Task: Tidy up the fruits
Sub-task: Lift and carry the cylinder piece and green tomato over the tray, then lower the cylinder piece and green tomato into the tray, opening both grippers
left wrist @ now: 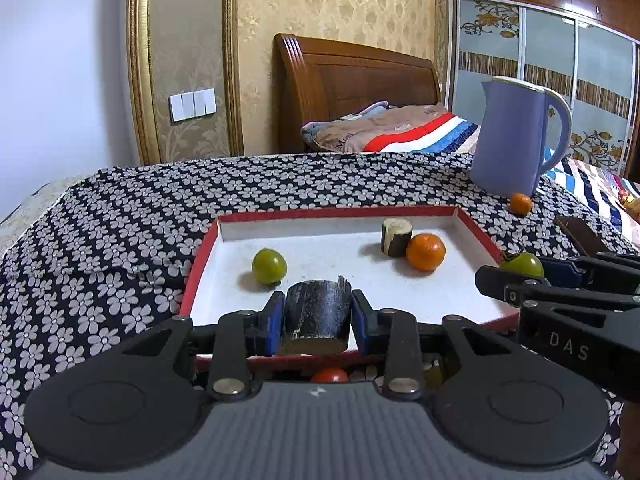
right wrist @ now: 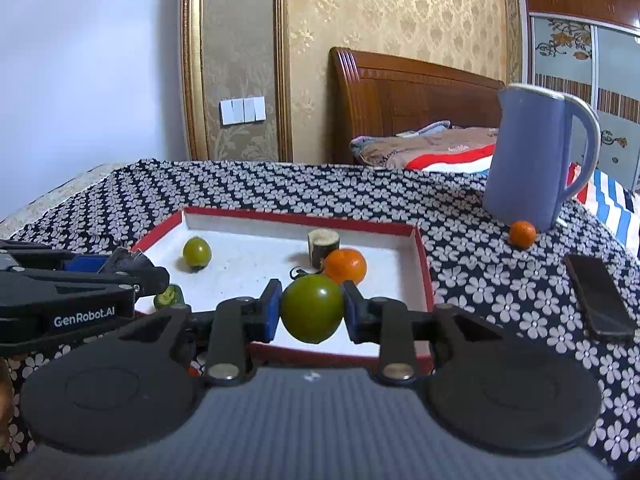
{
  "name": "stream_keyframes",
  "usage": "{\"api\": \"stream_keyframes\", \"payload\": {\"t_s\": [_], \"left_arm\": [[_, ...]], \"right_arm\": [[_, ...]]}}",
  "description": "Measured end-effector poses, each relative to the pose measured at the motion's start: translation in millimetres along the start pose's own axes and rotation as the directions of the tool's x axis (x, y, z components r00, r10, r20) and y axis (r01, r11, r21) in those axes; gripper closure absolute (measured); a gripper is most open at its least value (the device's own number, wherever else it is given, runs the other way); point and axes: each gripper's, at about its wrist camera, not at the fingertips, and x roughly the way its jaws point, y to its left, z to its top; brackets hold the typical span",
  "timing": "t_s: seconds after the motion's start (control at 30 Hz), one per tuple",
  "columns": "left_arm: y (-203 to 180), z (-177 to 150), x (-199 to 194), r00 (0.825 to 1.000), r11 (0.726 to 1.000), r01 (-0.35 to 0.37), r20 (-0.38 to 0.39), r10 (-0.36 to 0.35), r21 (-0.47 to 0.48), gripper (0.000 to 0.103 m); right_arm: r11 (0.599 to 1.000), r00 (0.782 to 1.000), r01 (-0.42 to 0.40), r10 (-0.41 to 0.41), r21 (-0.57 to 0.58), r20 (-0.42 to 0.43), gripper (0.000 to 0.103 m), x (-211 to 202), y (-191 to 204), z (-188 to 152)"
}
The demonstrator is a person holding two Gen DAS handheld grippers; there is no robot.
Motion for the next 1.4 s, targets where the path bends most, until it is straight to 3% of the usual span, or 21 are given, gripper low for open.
{"api": "stream_keyframes", "payload": {"t_s": [0.47,1.0,1.4], "left_arm": [[-2.4,5.7,12.9,1.000,1.000,-0.009,-0.016,0.009,0.014,0.070],[8.4,30.9,53.4,0.998,1.000,-0.018,-0.062,0.017,-0.002,0.070],[14.1,41.8,88.5,0.994,0.998,-0.066,-0.086,0.066,0.000,0.070]], "right_arm": [[1.000,1.000,-0.004,0.004,0.003,-0.016,0.073,9.8,-1.7,6.4],[1.000,0.999,0.001,-0.001,-0.022,-0.036,0.073,38.5,-3.4,29.1],[1.000,0.997,-0.006,0.004,-0.016,-0.071,0.073,68.7,0.4,39.4]]}}
